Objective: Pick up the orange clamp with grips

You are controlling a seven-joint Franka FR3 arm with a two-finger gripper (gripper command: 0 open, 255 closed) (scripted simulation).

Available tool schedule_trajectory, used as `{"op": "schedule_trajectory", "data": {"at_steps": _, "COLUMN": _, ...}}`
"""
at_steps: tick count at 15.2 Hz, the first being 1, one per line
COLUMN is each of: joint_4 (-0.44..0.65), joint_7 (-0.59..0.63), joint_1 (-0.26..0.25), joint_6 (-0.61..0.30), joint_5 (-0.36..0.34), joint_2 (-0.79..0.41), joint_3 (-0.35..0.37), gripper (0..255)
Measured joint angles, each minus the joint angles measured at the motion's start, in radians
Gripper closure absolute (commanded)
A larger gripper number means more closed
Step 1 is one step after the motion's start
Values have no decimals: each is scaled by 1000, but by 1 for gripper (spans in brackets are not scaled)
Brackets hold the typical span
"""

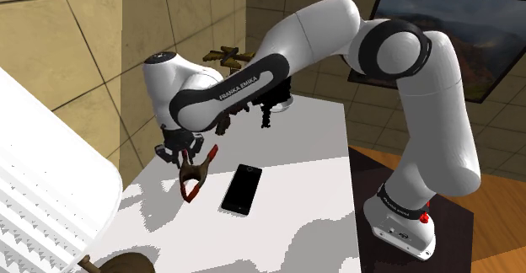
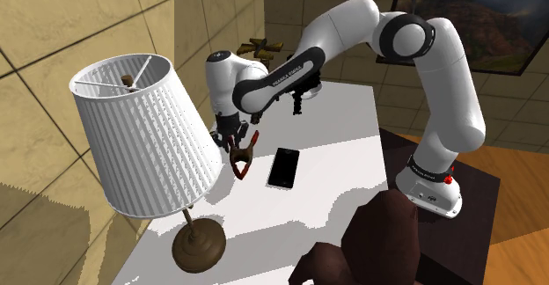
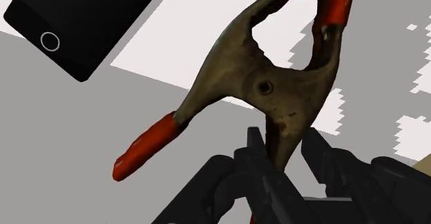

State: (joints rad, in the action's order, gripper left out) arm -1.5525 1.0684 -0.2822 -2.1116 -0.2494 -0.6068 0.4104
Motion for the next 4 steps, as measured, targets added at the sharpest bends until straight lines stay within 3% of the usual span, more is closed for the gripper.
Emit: {"op": "schedule_trajectory", "data": {"at_steps": 4, "joint_4": 24, "joint_7": -5, "joint_1": 0, "joint_6": 39, "joint_5": 9, "joint_2": 16, "joint_3": 6, "gripper": 255}}
